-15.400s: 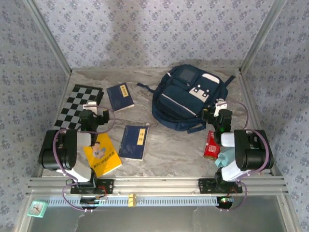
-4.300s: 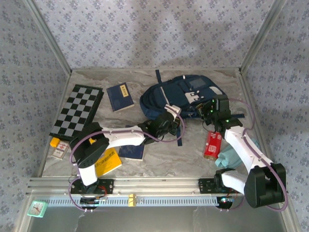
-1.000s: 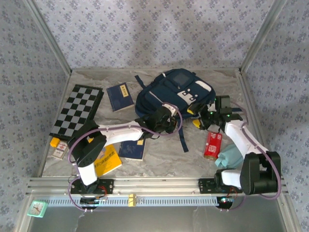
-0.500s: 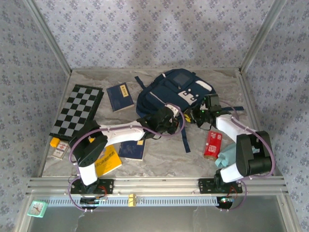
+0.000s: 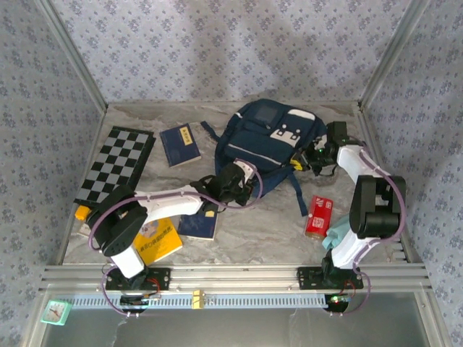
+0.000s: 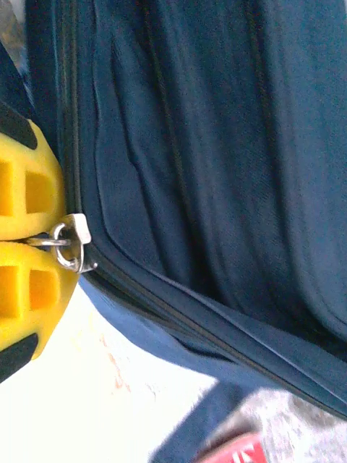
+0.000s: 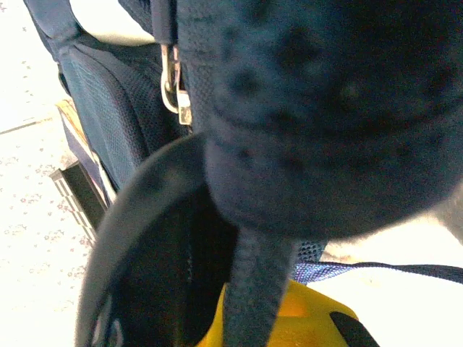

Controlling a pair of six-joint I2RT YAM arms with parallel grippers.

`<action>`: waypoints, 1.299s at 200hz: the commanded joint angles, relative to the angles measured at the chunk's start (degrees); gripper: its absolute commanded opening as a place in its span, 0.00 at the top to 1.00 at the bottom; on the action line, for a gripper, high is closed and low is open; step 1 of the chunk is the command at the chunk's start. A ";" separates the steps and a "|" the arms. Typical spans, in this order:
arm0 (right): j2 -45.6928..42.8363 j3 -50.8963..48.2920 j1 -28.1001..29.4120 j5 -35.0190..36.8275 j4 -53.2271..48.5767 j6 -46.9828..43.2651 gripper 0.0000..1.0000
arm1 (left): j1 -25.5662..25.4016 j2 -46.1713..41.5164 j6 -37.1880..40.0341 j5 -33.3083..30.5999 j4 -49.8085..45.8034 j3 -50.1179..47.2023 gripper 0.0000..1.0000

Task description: Pack the student bag

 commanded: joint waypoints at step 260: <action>-17.68 -20.82 14.22 17.28 12.42 13.33 0.87 | -2.73 2.50 -0.72 6.22 -3.94 10.25 1.00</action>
